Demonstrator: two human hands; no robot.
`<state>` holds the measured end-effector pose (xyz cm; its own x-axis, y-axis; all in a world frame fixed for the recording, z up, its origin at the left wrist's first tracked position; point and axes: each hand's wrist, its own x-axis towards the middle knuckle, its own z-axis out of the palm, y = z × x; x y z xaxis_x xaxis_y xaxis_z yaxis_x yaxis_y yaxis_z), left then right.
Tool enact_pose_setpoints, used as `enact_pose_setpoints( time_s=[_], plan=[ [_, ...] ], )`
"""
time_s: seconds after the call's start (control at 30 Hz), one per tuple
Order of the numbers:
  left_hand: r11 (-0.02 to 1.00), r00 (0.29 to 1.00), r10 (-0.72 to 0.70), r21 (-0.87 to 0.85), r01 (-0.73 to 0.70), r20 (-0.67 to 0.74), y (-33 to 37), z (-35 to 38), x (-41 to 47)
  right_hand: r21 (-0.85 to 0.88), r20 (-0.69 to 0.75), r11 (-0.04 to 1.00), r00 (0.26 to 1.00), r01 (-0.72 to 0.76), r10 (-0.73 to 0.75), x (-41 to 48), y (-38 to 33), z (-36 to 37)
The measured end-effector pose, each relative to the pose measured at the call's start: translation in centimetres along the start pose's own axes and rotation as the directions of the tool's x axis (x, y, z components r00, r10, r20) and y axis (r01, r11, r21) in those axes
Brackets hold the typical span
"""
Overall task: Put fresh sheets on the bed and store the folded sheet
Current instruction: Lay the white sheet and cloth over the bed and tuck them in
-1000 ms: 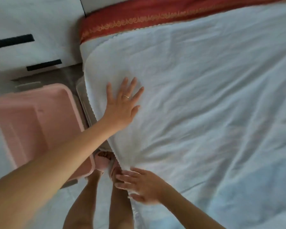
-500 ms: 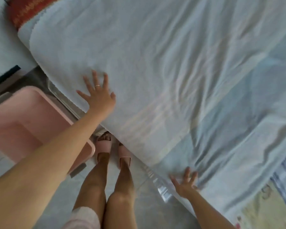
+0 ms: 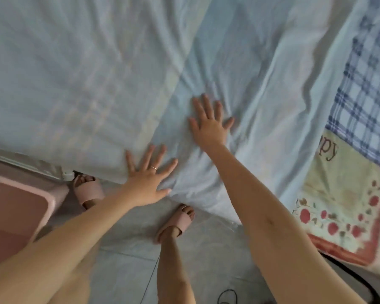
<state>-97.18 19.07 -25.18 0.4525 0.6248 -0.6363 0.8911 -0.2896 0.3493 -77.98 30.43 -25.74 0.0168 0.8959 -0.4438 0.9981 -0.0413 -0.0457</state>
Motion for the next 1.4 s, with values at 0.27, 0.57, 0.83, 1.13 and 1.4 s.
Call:
enact_pose_setpoints(
  time_s=[0.27,0.57,0.83,1.13,1.4],
  plan=[
    [0.984,0.984,0.167,0.054,-0.171,0.065,18.5,4.5,5.0,0.090,0.341,0.637,0.624,-0.766,0.703,-16.6,25.8,4.2],
    [0.840,0.744,0.537,-0.176,-0.513,0.398,31.8,9.5,3.0,-0.032,-0.058,0.990,0.988,0.139,-0.141,-16.4,22.3,3.5],
    [0.941,0.906,0.295,-0.076,-0.331,-0.304,21.4,7.1,1.6,0.420,-0.046,0.764,0.830,-0.489,0.556,-27.3,29.0,13.4],
    [0.942,0.978,0.020,0.331,0.051,-0.206,17.4,8.0,3.1,0.844,0.162,0.210,0.606,-0.494,0.779,-29.2,26.5,11.9],
    [0.994,0.991,0.017,0.109,-0.002,-0.136,17.5,7.9,0.9,0.826,0.315,0.245,0.776,-0.507,0.546,-31.7,24.4,10.9]
  ],
)
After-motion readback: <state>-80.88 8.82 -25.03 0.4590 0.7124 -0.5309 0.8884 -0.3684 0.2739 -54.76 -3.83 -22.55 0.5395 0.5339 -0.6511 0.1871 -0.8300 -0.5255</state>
